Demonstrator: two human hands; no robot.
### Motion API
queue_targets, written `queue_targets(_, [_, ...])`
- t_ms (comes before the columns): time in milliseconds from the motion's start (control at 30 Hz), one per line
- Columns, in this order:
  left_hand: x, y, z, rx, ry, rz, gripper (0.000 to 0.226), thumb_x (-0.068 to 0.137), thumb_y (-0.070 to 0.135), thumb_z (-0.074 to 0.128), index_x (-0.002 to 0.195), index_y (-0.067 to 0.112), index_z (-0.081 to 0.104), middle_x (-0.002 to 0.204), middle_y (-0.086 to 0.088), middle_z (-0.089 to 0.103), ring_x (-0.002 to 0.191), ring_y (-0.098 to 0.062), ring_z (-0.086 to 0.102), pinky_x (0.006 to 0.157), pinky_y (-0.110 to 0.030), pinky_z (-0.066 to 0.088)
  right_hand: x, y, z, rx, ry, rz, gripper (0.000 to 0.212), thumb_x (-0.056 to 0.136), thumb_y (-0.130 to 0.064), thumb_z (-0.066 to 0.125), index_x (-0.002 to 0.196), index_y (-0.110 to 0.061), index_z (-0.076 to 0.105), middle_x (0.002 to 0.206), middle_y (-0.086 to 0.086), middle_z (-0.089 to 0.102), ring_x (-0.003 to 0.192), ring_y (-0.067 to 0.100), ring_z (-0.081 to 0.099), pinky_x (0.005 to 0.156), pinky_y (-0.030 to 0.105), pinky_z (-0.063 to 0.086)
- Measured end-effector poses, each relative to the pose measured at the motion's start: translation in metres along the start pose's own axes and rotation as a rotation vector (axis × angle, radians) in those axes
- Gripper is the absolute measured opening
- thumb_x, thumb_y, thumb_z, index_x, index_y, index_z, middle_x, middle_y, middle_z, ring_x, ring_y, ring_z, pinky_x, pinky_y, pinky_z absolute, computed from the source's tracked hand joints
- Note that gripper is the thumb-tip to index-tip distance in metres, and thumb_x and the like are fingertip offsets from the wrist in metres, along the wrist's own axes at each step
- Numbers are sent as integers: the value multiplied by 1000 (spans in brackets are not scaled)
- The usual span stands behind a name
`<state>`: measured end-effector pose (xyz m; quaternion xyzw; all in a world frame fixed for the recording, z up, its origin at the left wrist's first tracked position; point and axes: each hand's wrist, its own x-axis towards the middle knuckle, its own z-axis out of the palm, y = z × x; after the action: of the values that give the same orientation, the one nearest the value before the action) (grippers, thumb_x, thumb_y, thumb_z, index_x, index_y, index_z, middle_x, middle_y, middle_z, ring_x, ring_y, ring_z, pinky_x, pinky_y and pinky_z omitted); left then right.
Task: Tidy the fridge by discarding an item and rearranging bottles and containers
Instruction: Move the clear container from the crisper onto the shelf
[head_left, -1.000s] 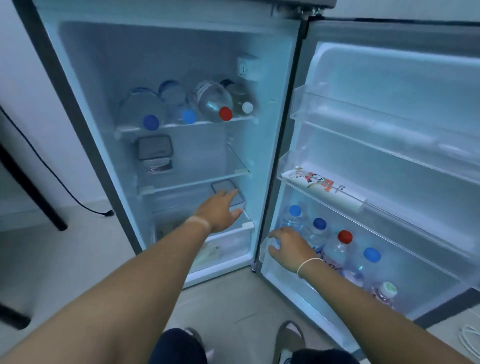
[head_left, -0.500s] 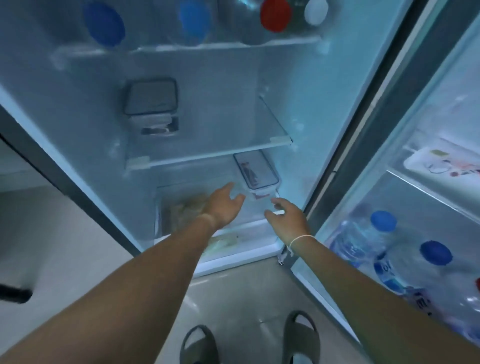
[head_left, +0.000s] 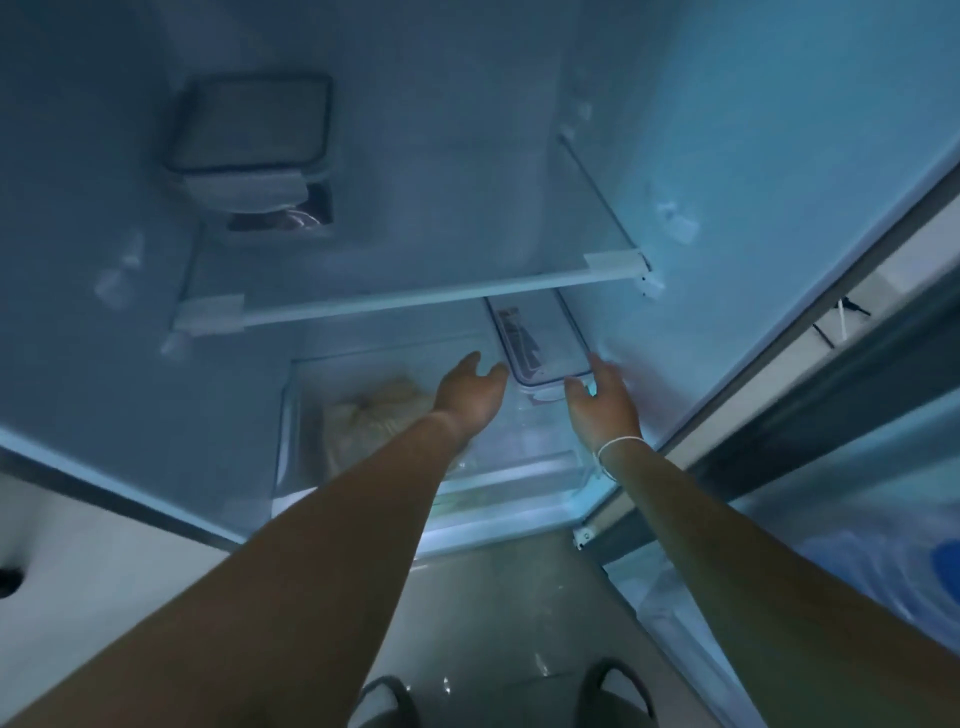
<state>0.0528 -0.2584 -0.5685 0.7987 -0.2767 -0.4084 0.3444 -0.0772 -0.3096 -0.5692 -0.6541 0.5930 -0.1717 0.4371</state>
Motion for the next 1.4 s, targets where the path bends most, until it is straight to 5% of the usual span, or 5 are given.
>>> queue_targets(433, [43,8,10,-92,35,-56,65,96,35,44,151,12,17,157,-10,29,142,-27,32,113,-28,28,48,-8,19,175,75,121,53,93,-26,51,140,-5,41,140,16,47,127,27,48,106,28,35])
queue_targets(900, [64,7,10,-307,51,-99,69,94,33,50,151,18,16,158,-5,26,138,-27,39,114,-39,36,69,-3,30,532,-154,332,62,91,-31,55,146,-14,30,153,5,33,131,26,41,106,41,43])
queue_targets(1133, [41,-4,8,-270,34,-119,69,94,35,50,151,13,18,157,-6,28,138,-28,38,113,-40,38,41,1,28,518,-107,348,43,92,-20,55,131,0,49,98,8,52,95,24,46,101,45,45])
queue_targets(1267, [11,-7,8,-342,40,-147,69,93,30,53,150,10,20,153,-8,35,132,-28,45,105,-32,42,7,-6,18,522,-107,368,50,92,-19,56,136,0,43,124,17,52,113,32,51,100,43,45])
queue_targets(1400, [-19,-15,5,-326,51,-132,66,86,37,58,141,7,40,143,-18,49,128,-36,50,107,-48,43,-30,-16,1,513,-125,369,46,95,-14,51,136,5,41,140,25,46,128,39,46,106,47,42])
